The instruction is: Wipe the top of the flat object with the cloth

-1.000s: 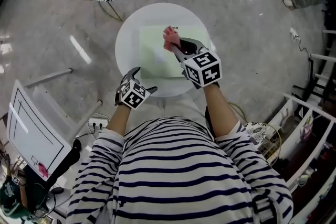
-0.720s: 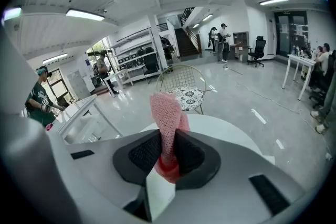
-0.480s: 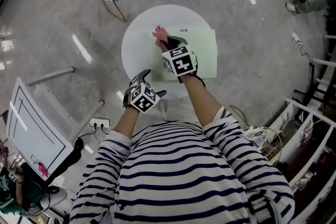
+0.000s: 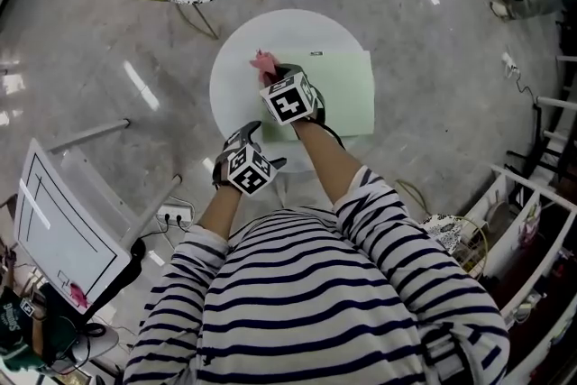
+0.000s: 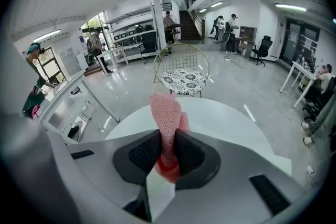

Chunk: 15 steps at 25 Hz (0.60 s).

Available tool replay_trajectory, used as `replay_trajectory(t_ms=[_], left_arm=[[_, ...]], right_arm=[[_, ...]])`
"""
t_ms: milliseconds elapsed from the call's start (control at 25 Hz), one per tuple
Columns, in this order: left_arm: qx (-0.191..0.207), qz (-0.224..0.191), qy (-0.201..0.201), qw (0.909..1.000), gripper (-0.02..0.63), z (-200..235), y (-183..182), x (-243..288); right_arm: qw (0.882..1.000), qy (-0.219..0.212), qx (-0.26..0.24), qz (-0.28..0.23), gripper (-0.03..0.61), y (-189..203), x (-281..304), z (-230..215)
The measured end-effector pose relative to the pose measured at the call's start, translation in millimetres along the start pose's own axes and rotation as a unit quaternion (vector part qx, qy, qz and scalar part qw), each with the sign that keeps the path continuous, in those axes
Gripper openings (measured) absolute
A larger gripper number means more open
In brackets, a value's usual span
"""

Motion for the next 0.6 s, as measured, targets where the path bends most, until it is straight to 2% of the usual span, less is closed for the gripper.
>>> replay_trajectory(t_ms=[360,600], left_arm=[[0.005,0.017,0.011,0.9998,0.486,4.7,1.5,0.8],[0.006,0.026,0.014,0.9996,0.486,5.3,3.5,3.8]], right_arm=[[1.000,-0.001,0.004,0.024,0.058,5.8,6.9,-10.6],[0.999,0.014,0.015,0.027,0.058,15.2,1.4,-28.5]])
Point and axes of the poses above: the fingertips, and each gripper's own axes: x forward along the fingers, z to its left, y out of its underside, the point moved 5 cm from there along -x, backward along the fingers, and after that the axes turned 5 degrees about y, right-handed, at the moved point
